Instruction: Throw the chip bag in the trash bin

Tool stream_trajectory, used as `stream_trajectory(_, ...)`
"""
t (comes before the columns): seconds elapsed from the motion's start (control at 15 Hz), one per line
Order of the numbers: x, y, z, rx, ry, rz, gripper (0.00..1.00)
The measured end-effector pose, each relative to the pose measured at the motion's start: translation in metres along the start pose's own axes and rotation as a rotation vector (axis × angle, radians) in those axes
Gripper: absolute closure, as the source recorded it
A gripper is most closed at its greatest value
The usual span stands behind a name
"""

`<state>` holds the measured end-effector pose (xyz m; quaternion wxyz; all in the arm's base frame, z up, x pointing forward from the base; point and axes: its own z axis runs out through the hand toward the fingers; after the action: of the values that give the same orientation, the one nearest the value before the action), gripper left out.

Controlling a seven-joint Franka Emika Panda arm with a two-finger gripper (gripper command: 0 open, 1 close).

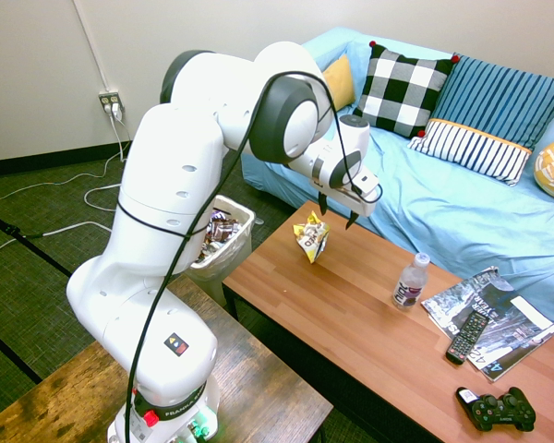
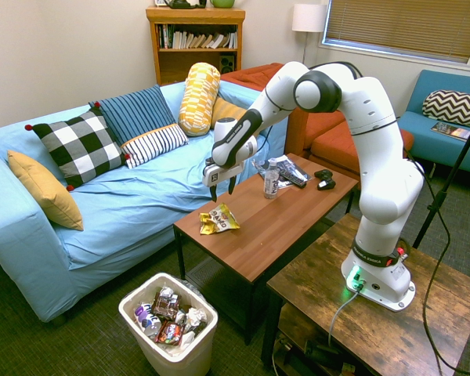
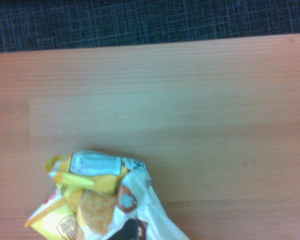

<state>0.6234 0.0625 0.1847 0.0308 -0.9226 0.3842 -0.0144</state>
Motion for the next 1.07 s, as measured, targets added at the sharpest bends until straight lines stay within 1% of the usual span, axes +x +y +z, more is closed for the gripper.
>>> stream_trajectory(0.2,0.001,-0.012,0.028,-0.023,-0.027,0.0,0.0)
stream_trajectory(0.27,0.001,-0.014,0.036,-0.032,-0.035,0.001,1.0)
stream_trajectory(0.47,0.004,-0.015,0.05,-0.043,-0.048,0.005,1.0)
stream_trajectory(1.07,0.015,-0.016,0.058,-0.044,-0.062,0.013,1.0)
